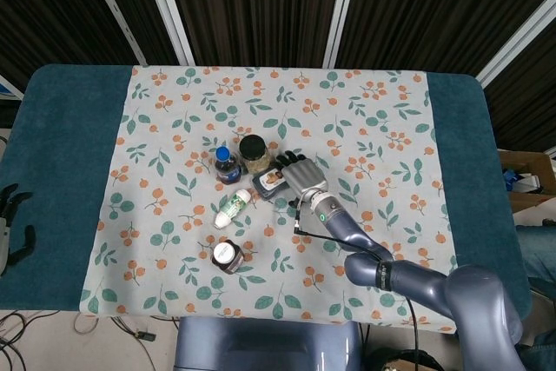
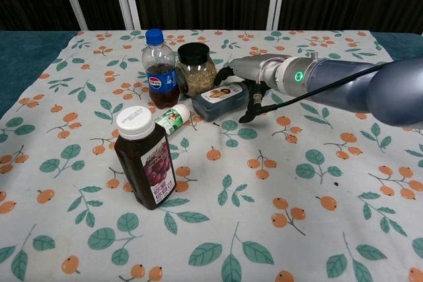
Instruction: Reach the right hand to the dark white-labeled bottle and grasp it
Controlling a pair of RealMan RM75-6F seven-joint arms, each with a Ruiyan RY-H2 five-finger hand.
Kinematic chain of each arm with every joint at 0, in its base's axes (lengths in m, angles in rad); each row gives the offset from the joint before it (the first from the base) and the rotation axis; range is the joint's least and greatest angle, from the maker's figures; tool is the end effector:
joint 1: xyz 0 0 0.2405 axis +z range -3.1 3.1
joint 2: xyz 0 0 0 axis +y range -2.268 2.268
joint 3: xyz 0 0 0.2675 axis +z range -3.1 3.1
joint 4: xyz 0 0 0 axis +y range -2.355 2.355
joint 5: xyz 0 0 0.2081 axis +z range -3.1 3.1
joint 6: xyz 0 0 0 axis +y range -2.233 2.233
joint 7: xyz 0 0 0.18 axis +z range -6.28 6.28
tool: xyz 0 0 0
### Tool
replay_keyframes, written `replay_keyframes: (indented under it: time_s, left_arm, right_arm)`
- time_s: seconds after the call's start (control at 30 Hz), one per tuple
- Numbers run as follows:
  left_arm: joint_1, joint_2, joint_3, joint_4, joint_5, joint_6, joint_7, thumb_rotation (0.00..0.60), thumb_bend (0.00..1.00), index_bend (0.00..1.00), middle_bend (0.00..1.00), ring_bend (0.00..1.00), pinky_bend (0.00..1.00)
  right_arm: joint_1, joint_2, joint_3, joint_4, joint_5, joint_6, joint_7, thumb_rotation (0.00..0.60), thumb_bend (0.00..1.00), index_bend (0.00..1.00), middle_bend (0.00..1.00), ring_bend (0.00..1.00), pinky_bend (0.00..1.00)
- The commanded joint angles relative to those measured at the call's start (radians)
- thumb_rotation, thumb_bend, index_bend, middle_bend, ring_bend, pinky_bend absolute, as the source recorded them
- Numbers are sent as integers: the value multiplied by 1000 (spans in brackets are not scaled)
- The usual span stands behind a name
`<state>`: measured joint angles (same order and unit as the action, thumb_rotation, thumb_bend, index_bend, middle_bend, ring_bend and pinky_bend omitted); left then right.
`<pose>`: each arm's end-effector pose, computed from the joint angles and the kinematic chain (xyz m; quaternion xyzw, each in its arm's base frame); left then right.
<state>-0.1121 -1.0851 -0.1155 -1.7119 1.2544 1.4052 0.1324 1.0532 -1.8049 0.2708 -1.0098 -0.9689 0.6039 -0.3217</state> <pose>-0.3349 0.2346 0.1789 -0.5437 -0.4263 -0.3331 0.6416 -0.0827 -0.4557 -0.1088 0.7948 -0.3690 0.3080 0.3704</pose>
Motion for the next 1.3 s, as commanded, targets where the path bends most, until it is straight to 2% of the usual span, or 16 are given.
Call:
replay_keyframes:
  time_s: [0.03,0.3,0.47,0.57,0.73,0.77,0.83,1.0,1.17,1.3]
  left_arm:
    - [0,1,-2,-3,-8,-2,2,600,528,190,70,104,16]
    - [0,5,-7,-13,-32,-6,7,600,528,192,69,104,16]
    - [-1,7,-8,-20,-43,-11,11,600,528,195,69,104,16]
    - [-2,7,-9,-22,-47,-11,13,600,528,200,69,104,16]
    - [0,8,-7,-26,-49,-10,16,600,528,203,69,104,16]
    - [0,8,-7,-27,-49,-9,16,600,528,204,69,104,16]
    - [1,8,-7,-27,-51,-9,15,600,528,205,69,104,16]
    - [0,9,-7,-28,-54,-9,18,600,528,206,69,104,16]
    - [-2,7,-7,-28,-56,-9,23,600,528,206,69,104,16]
    - [-1,5,-6,-30,-54,-4,29,600,528,207,69,104,16]
  right_arm:
    - [15,-13,2,16,0,-7,1,600,248,92,148,45,176]
    - [39,-34,-3,41,10,-10,-8,600,304,264,352,250,175]
    - [32,-25,-5,24,17,15,-11,600,387,433,494,409,199]
    - [21,-13,-7,3,12,39,-8,600,412,492,522,442,221]
    - [13,3,-12,-23,11,49,-6,600,416,518,529,448,221]
    - [-6,-11,25,-11,40,69,53,600,416,520,530,449,221]
    - [-37,38,25,-89,12,117,69,600,416,524,530,449,221]
    - [-58,153,55,-184,28,75,131,600,415,526,530,449,221]
    - [-131,292,83,-342,16,44,273,600,416,526,530,448,221]
    - [-218,437,124,-480,-52,-2,472,600,415,526,529,448,221]
